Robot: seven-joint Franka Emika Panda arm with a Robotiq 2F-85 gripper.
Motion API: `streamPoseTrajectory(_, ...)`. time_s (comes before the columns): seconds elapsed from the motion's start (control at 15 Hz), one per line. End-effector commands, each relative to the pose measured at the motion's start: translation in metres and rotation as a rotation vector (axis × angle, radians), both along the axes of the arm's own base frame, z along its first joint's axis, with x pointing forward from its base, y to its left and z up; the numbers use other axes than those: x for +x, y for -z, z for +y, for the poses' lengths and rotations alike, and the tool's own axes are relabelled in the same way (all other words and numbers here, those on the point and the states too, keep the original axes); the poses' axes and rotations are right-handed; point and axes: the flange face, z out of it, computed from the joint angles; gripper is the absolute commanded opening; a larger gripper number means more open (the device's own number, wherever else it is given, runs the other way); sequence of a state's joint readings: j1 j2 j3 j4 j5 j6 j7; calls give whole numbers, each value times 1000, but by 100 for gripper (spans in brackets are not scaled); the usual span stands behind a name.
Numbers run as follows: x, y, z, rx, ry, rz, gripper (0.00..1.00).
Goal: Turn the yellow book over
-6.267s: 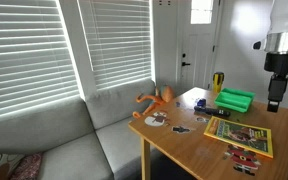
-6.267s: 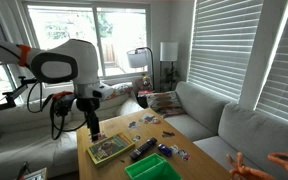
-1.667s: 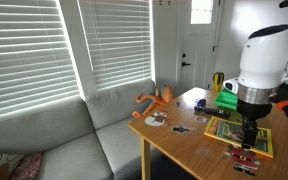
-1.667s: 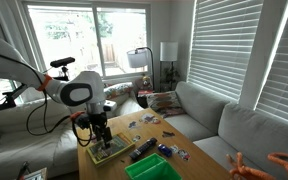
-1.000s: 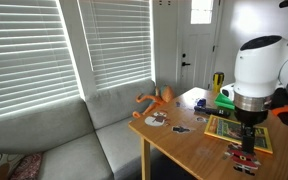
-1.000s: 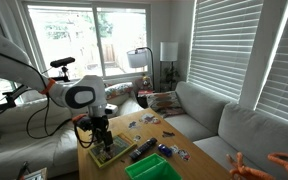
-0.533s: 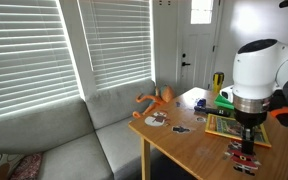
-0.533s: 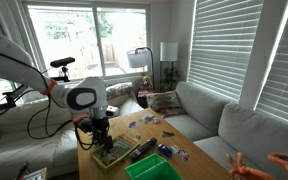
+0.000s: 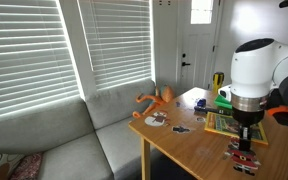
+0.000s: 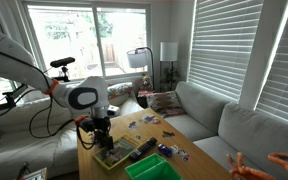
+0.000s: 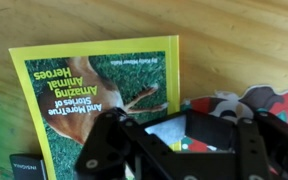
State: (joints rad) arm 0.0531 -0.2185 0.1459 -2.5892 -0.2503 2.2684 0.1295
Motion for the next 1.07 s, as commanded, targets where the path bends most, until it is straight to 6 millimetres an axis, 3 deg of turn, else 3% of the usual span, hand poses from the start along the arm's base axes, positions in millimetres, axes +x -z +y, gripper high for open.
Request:
streamPoseTrajectory(0.0,4,3,11,15,2,18,10)
streamPoseTrajectory(0.07,3,-1,16,25,-1,14,27)
streamPoseTrajectory(0.47,-5,-43,42,67,-34,-38,66)
streamPoseTrajectory(0.8,-15,-83,42,56,-55,-98,99)
streamPoseTrajectory(0.87,-16,-90,33,47,-44,-109,100)
streamPoseTrajectory(0.93,-16,-95,22,42,-24,-124,65)
streamPoseTrajectory(1.0,-15,-101,14,42,-13,-141,68)
